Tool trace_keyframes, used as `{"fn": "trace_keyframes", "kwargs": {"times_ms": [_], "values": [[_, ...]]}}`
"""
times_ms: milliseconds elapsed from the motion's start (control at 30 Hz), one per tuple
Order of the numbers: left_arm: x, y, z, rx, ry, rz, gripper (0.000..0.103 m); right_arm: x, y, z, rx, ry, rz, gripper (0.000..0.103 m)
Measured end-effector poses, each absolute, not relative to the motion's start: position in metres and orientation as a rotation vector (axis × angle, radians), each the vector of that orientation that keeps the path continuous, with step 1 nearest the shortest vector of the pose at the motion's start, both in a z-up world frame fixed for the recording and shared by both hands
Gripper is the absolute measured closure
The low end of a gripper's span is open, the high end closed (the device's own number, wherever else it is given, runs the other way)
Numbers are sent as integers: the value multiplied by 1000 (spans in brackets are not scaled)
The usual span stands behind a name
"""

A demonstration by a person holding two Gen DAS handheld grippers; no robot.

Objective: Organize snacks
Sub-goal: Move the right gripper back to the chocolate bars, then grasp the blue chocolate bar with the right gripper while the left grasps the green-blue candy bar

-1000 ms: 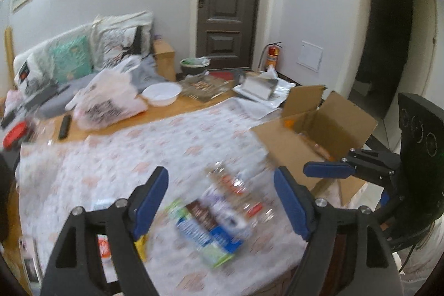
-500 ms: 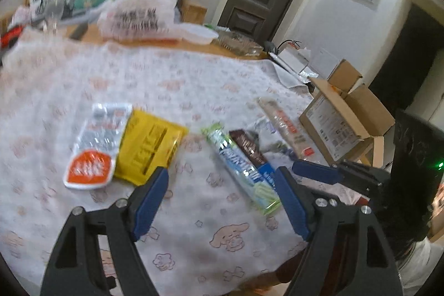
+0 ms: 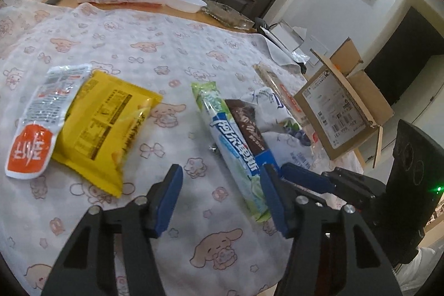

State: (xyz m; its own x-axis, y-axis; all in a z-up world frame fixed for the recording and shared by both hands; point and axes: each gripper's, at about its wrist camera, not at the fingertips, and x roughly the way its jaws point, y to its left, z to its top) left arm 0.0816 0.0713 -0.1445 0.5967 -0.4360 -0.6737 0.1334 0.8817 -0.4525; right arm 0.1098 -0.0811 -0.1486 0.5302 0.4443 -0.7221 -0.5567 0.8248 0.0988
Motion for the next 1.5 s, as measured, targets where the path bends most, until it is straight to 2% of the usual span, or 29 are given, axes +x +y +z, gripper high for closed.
{"fn": "trace_keyframes", "kwargs": {"times_ms": [100, 167, 300, 567, 633, 700, 900, 1200, 1267, 1333, 1500], "values": [[82, 70, -144, -374, 877, -337, 48, 112, -79, -149, -149, 823, 598, 73], [82, 68, -144, -366, 879, -334, 48, 112, -79, -149, -135, 831, 593, 73], [83, 61, -144, -350, 888, -344, 48, 115, -86, -150, -85, 851, 607, 80], [86, 39, -143, -289, 897, -317, 48, 102, -102, -147, -91, 867, 630, 83], [87, 33, -143, -251, 894, -278, 52, 99, -106, -148, -101, 875, 633, 83], [89, 26, -144, -208, 890, -234, 65, 97, -110, -150, -105, 879, 633, 82], [81, 31, -143, -166, 903, -210, 78, 94, -117, -151, -104, 894, 653, 82], [43, 65, -143, -151, 927, -187, 78, 85, -121, -149, -167, 911, 666, 80], [42, 67, -143, -153, 927, -184, 78, 86, -120, -148, -177, 895, 664, 77], [44, 66, -143, -155, 924, -179, 76, 89, -116, -148, -176, 882, 675, 67], [58, 59, -145, -139, 903, -145, 75, 97, -105, -154, -186, 861, 675, 66]]}}
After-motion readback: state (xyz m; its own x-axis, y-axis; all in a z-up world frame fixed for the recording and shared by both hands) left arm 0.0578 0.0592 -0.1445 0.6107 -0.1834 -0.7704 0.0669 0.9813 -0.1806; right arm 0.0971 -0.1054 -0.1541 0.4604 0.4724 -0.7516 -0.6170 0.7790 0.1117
